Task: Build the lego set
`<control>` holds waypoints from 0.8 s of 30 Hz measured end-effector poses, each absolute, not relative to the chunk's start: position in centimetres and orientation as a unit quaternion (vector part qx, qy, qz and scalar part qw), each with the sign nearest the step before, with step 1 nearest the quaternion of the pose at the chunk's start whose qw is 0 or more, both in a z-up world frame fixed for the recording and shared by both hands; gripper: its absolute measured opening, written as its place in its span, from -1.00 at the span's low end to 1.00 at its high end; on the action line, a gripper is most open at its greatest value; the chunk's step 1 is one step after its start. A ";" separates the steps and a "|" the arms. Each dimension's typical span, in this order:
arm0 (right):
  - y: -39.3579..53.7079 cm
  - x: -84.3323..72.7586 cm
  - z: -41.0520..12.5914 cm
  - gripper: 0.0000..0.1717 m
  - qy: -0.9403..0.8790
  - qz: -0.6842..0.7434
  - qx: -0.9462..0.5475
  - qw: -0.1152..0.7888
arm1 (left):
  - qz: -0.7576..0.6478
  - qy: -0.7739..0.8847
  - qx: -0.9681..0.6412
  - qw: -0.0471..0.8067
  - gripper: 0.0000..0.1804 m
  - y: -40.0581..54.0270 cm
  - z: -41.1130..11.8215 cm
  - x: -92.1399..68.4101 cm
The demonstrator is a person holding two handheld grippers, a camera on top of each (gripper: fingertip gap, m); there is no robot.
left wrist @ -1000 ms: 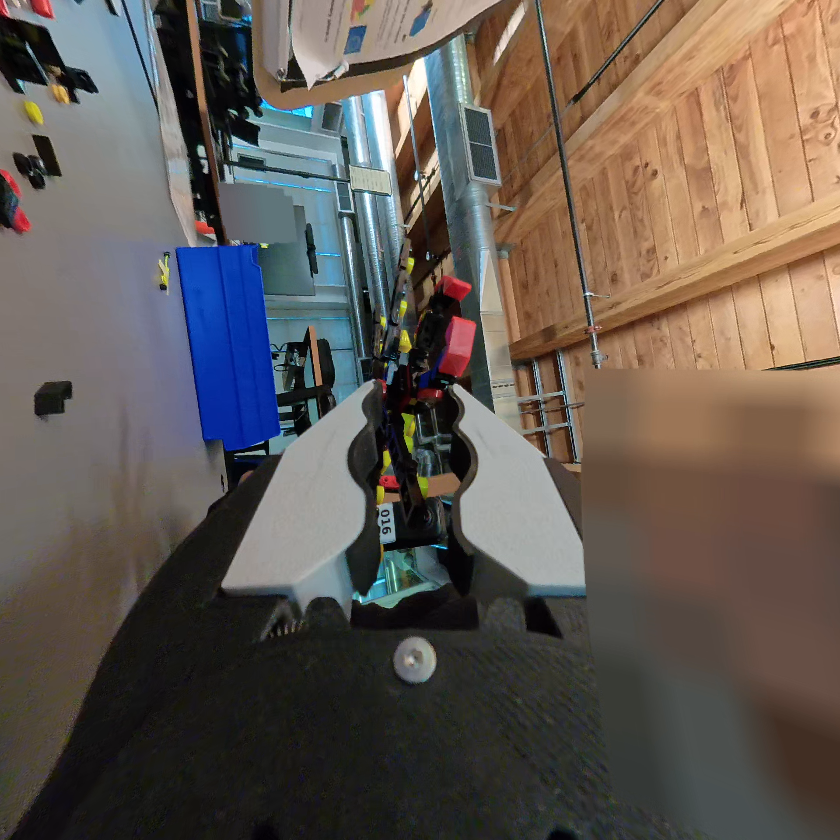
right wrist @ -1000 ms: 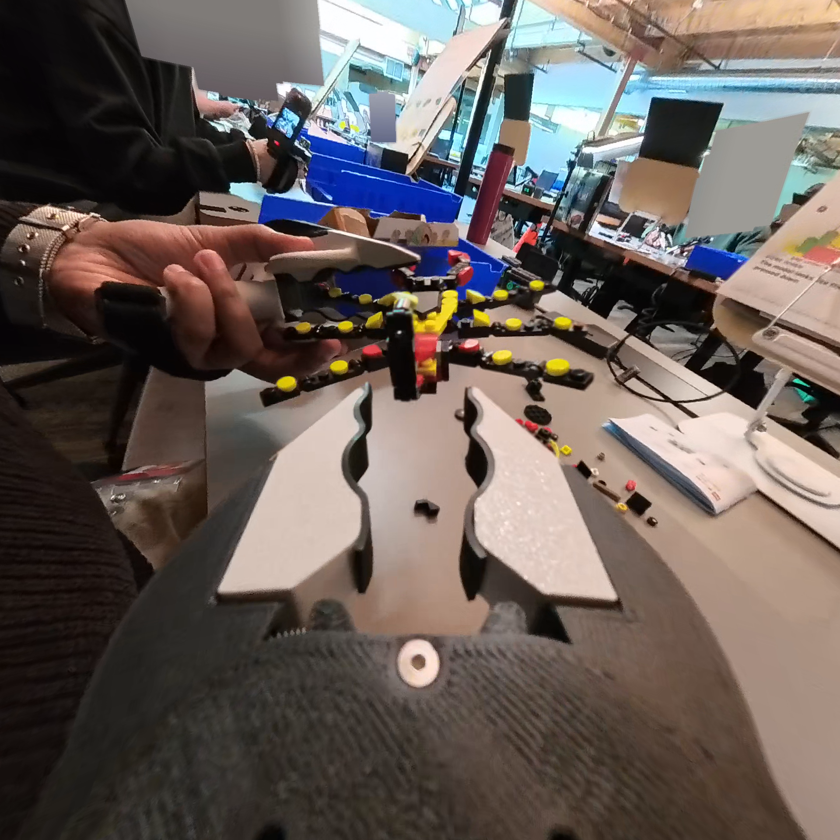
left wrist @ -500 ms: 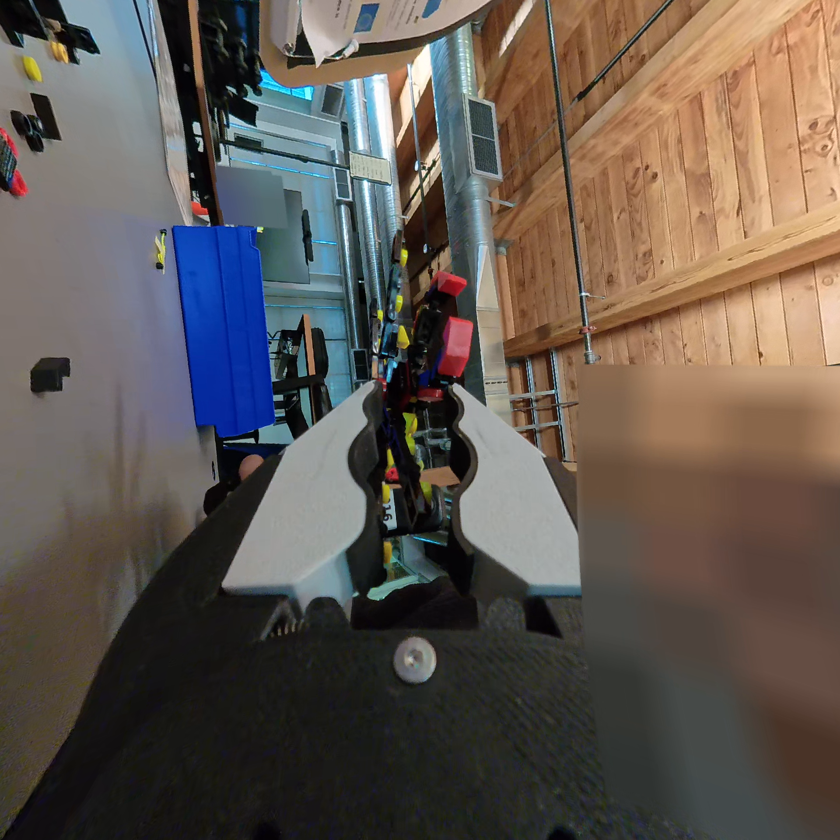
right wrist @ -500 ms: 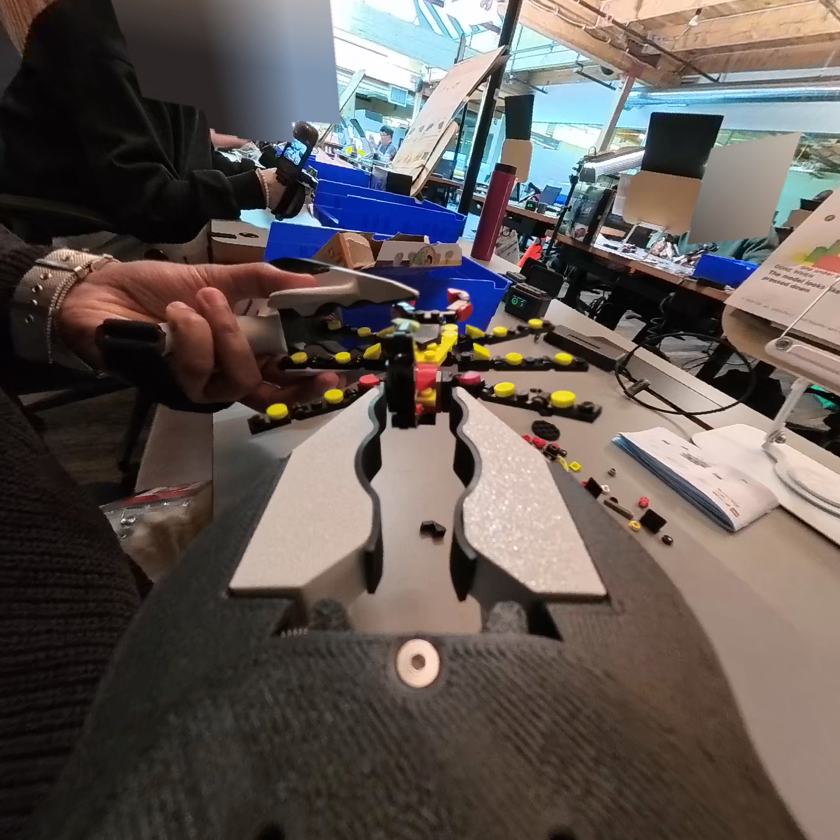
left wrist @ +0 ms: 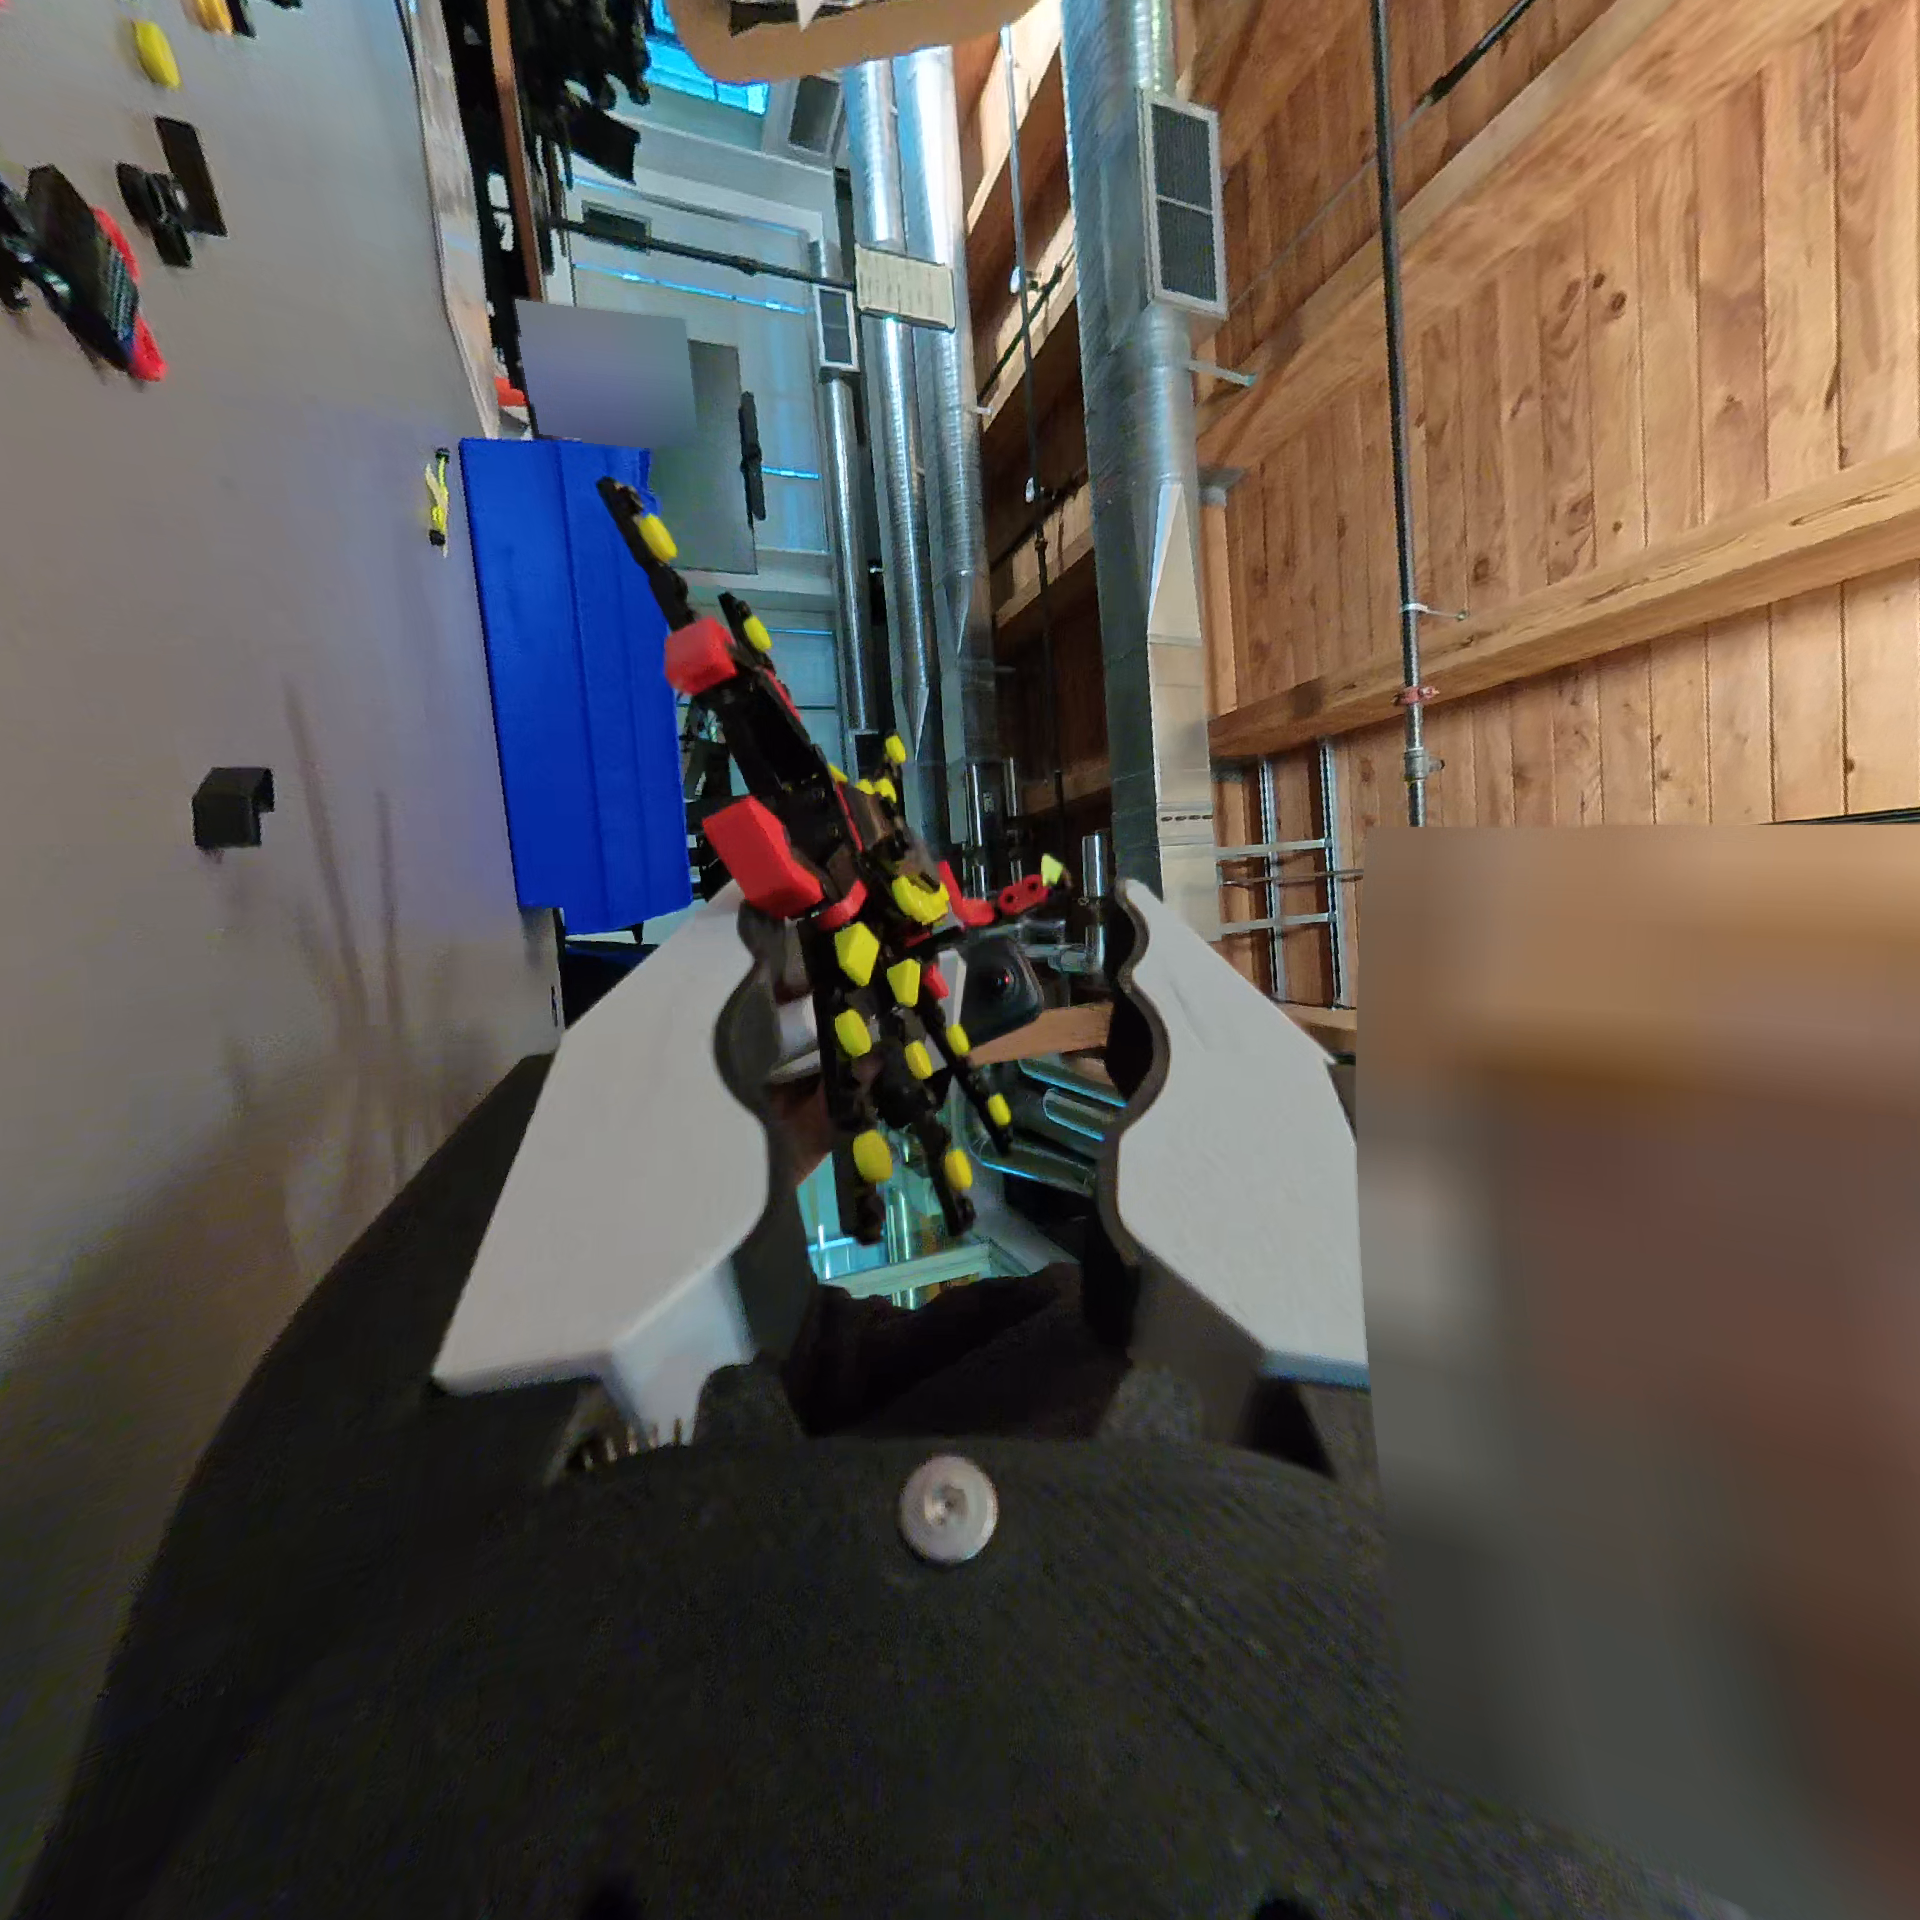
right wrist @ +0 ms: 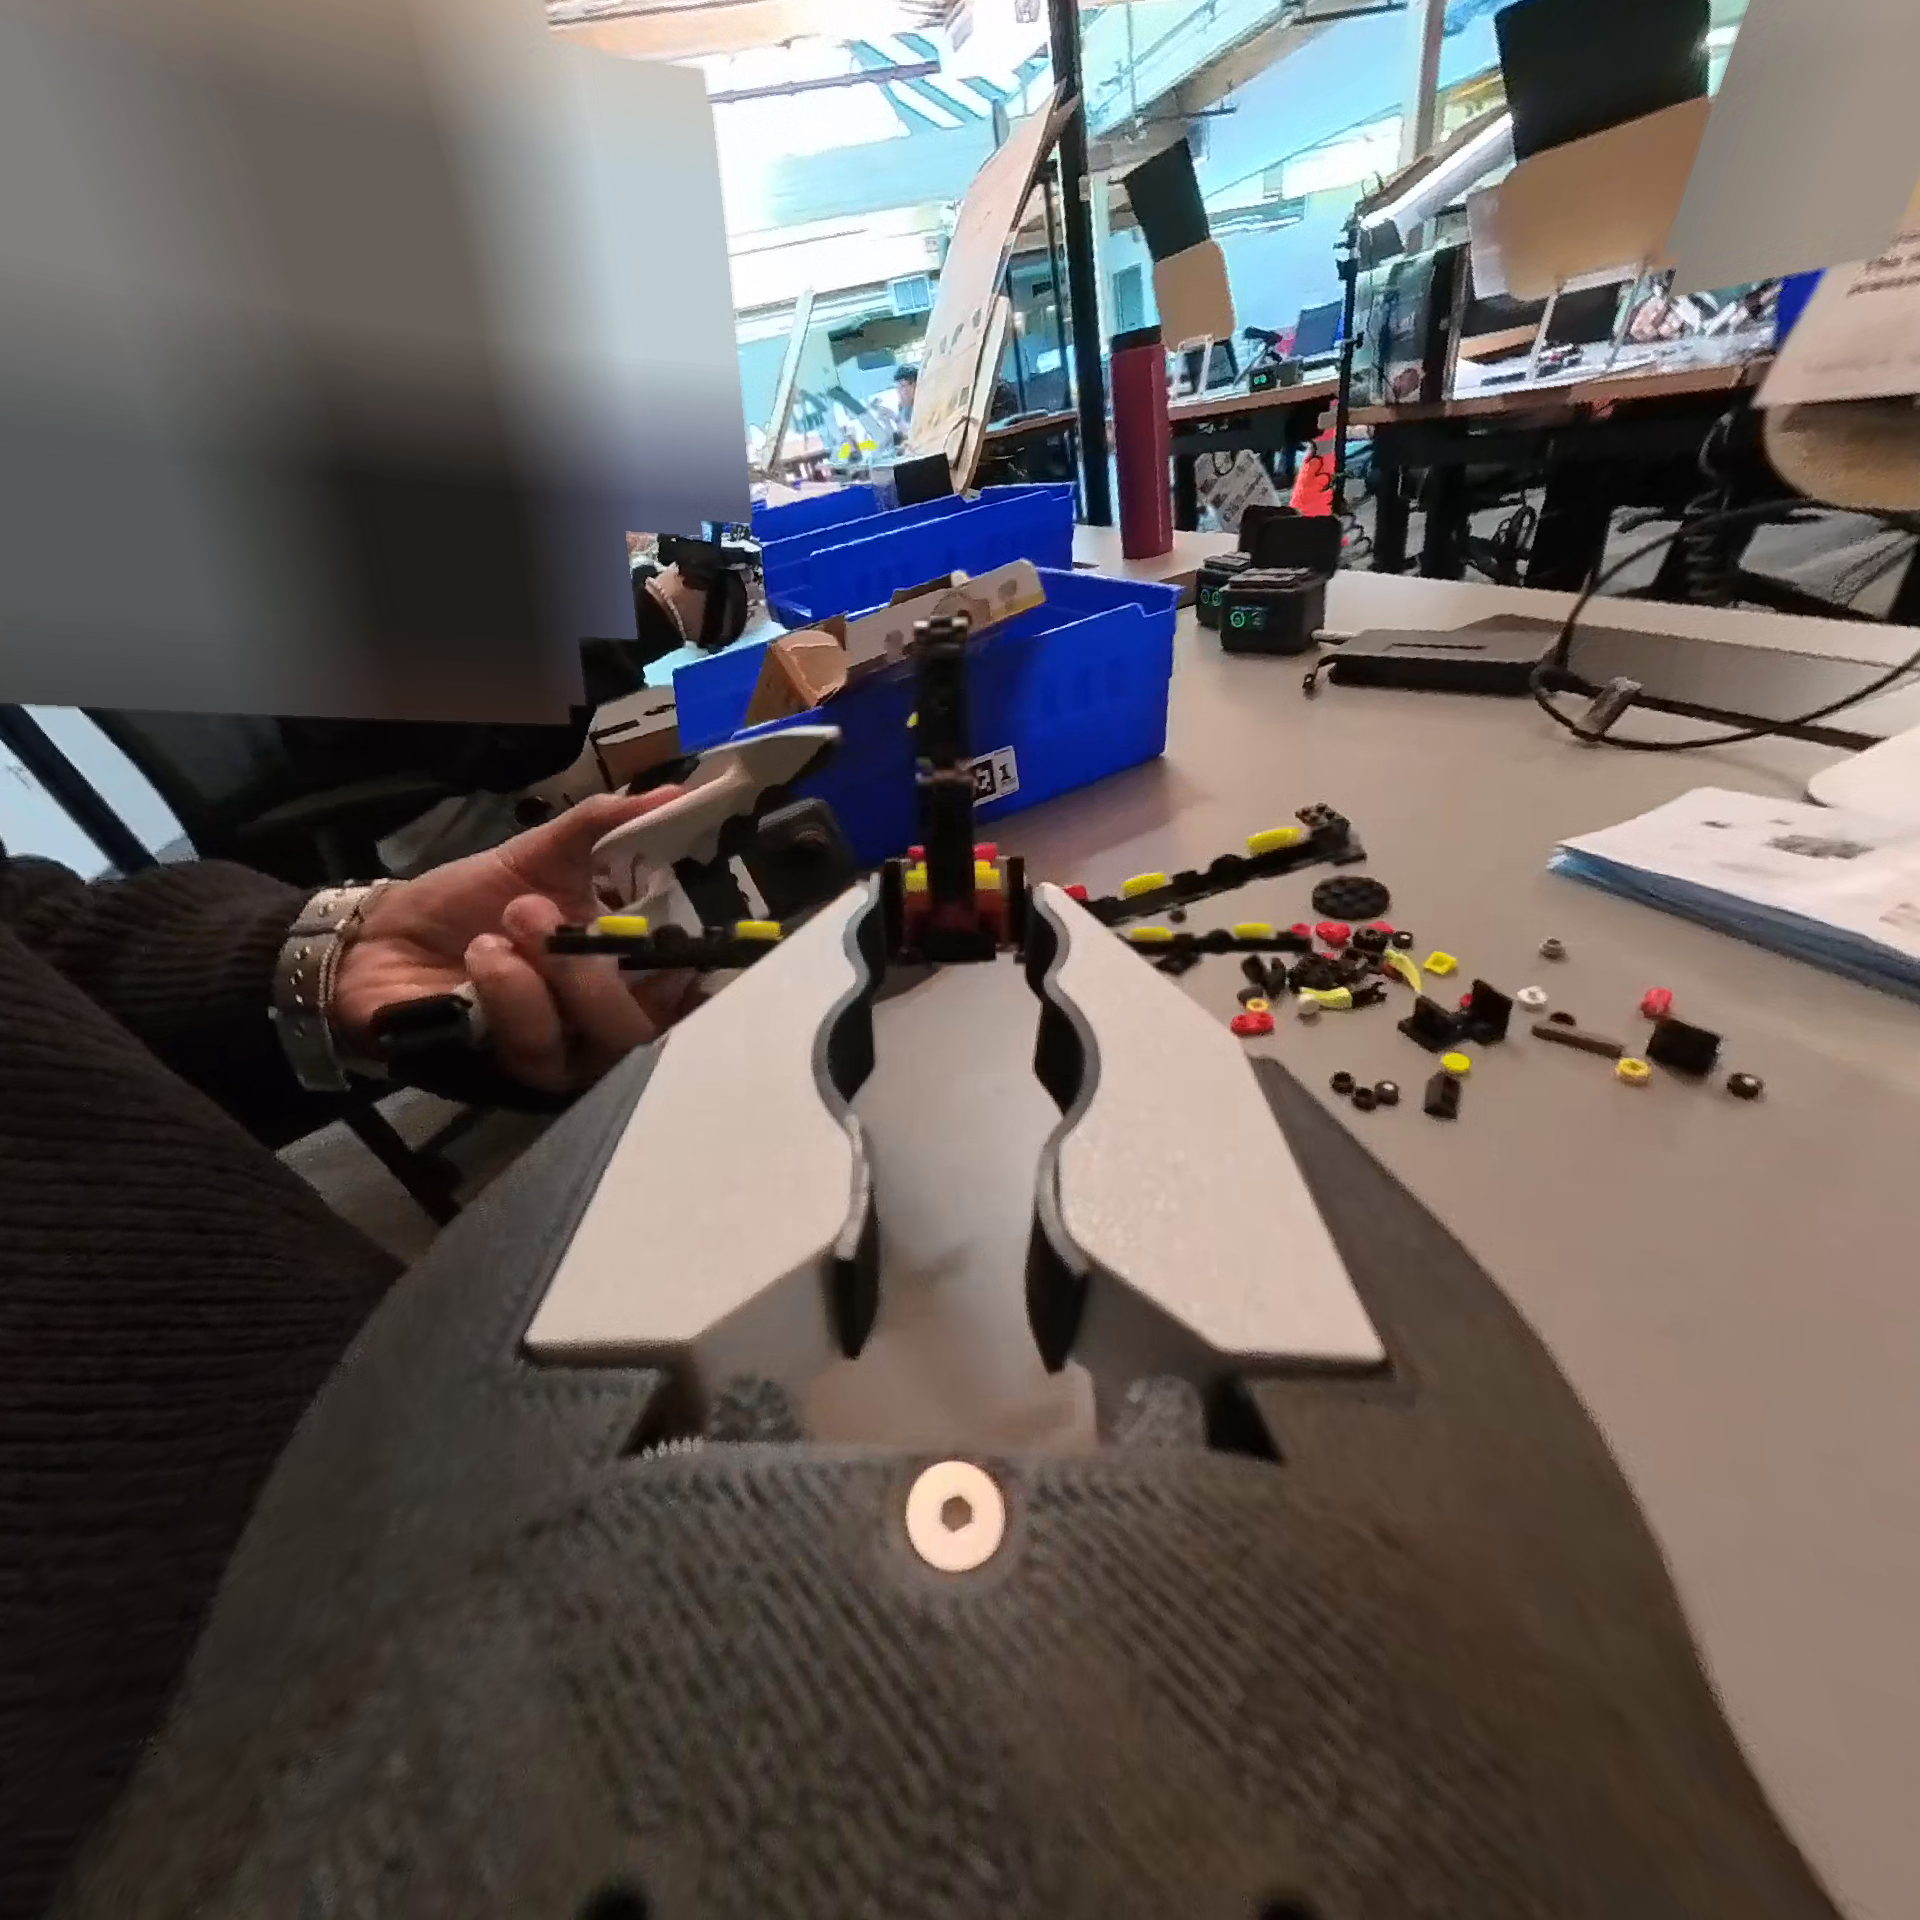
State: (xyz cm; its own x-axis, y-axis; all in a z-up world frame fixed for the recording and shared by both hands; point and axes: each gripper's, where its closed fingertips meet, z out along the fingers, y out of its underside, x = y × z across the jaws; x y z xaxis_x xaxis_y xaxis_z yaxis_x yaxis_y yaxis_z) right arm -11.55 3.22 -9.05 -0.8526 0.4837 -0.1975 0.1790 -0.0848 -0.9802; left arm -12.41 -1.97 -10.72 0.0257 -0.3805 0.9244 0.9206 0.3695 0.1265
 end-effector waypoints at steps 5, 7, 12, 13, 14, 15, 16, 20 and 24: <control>4.6 -12.6 -8.9 -0.72 -0.651 0.698 -0.280 0.103 | -0.491 -0.510 -0.284 0.646 -0.25 -1.6 -11.8 -12.3; 5.3 -13.0 -8.8 -0.72 -0.642 0.702 -0.293 0.100 | -0.491 -0.514 -0.289 0.641 -0.24 -1.5 -12.2 -12.3; 6.9 -14.0 -8.1 -0.72 -0.616 0.715 -0.318 0.098 | -0.512 -0.510 -0.297 0.624 -0.23 -0.8 -12.5 -11.6; 7.2 -14.1 -7.9 -0.72 -0.612 0.717 -0.319 0.100 | -0.518 -0.506 -0.298 0.622 -0.23 -0.5 -12.5 -11.4; 7.3 -14.2 -7.7 -0.72 -0.610 0.718 -0.319 0.102 | -0.522 -0.503 -0.300 0.620 -0.22 -0.3 -12.4 -11.2; 7.5 -14.2 -7.5 -0.72 -0.609 0.720 -0.316 0.106 | -0.526 -0.499 -0.300 0.620 -0.23 -0.1 -12.3 -11.0; 7.5 -14.1 -7.3 -0.72 -0.608 0.722 -0.311 0.108 | -0.531 -0.492 -0.300 0.621 -0.23 0.0 -12.1 -10.9; 7.0 -13.4 -6.4 -0.72 -0.607 0.735 -0.279 0.117 | -0.537 -0.472 -0.296 0.633 -0.23 -0.1 -11.2 -10.7; 6.6 -13.0 -6.0 -0.72 -0.613 0.734 -0.264 0.125 | -0.535 -0.459 -0.289 0.647 -0.23 -0.4 -10.6 -10.8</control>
State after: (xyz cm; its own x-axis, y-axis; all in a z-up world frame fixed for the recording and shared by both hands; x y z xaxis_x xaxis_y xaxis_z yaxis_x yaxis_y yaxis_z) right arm -13.04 6.56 -6.02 -0.8295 0.5073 -0.2337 0.1401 -0.2160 -0.9663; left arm -10.83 -0.41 -10.59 0.0055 -0.4274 0.9040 0.9586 0.2598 0.1170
